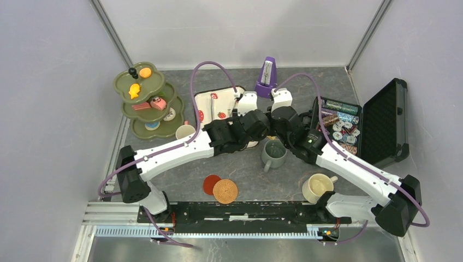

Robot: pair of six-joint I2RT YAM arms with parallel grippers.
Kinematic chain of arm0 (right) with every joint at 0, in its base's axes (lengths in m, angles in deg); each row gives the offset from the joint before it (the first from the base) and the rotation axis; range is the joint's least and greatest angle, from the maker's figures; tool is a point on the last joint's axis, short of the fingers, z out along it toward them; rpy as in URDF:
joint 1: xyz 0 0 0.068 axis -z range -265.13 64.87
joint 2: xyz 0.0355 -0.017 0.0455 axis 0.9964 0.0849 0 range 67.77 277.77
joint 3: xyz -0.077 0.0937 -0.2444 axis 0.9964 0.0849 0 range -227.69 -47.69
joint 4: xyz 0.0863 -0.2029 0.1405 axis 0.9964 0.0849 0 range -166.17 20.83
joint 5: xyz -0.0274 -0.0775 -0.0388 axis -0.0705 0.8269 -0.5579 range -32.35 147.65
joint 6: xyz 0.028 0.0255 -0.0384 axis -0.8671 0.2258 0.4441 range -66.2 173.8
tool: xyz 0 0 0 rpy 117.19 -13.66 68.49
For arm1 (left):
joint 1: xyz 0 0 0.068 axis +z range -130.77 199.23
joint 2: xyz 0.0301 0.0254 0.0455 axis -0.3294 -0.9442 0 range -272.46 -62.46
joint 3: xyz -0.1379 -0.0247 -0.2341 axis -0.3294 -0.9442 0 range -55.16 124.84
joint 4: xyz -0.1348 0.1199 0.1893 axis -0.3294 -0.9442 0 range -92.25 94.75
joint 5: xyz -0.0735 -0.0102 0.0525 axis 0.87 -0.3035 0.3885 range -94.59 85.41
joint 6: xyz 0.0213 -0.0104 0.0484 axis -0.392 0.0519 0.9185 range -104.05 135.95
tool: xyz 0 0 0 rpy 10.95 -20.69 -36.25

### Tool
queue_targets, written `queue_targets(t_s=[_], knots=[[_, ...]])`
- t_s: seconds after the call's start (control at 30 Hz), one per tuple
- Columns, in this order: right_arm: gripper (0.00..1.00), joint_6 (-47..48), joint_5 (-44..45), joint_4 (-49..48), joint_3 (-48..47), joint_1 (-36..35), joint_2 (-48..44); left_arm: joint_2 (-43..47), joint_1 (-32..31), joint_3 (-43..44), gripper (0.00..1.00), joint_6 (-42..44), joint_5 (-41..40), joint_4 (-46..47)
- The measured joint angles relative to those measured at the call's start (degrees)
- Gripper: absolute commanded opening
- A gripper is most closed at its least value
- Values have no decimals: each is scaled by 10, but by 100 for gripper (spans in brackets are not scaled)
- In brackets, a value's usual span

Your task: Serve the afternoon tea

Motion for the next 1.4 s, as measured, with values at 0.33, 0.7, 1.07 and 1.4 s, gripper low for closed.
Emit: queue_targets(t_s=[0.33, 0.7, 1.07, 1.4], knots=[[10, -7, 0, -24, -2, -17, 10, -24, -5, 10, 8, -64, -92, -27], [86, 34, -57, -86, 5, -23, -28, -13, -3, -16, 2, -78, -112, -66], [98, 169, -69, -102, -4, -23, -146, 157, 16, -28, 2, -63, -85, -227], [98, 178, -38, -116, 36, -23, -185, 306, 301, -79, 2, -36, -5, -346]])
